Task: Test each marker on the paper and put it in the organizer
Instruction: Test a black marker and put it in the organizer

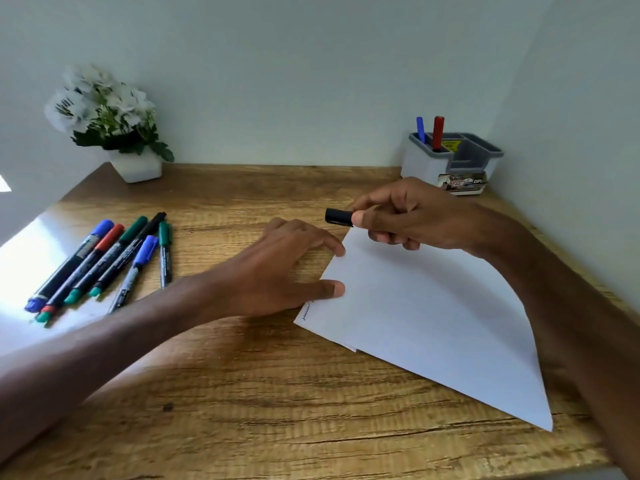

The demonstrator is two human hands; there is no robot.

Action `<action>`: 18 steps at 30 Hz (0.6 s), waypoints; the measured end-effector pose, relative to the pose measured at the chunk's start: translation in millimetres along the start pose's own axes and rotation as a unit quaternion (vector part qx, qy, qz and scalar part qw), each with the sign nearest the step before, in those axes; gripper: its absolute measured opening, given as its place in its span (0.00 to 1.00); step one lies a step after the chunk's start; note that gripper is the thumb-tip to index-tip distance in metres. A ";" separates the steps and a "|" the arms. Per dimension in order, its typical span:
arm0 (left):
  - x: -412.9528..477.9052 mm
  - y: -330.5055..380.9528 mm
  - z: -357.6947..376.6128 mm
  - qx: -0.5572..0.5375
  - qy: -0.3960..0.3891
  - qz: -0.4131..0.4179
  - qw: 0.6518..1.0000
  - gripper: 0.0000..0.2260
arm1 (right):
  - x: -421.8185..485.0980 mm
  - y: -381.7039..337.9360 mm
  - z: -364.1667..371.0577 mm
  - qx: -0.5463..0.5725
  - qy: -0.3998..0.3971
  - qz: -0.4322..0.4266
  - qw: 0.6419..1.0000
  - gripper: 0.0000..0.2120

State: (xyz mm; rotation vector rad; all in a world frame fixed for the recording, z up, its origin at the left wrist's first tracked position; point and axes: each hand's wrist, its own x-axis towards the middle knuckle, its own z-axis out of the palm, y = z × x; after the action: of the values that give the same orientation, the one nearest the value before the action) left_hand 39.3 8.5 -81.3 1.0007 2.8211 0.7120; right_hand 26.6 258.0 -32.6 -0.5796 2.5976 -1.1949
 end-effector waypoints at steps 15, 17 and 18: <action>-3.5 9.4 -10.6 0.038 0.196 0.086 0.976 0.19 | 4.8 -9.9 39.8 -0.196 0.114 -0.128 0.965 0.11; -4.7 8.3 -11.3 0.063 0.203 0.104 0.972 0.19 | 3.7 -11.2 41.7 -0.236 0.131 -0.130 0.954 0.12; -5.0 7.5 -11.8 0.078 0.203 0.111 0.970 0.18 | 3.2 -11.5 42.4 -0.249 0.140 -0.131 0.949 0.12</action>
State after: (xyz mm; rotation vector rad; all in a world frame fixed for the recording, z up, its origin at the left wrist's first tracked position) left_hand 45.2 5.8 -67.9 1.3530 3.1868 0.8075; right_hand 41.9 221.1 -51.2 -0.9360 3.1719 -0.7083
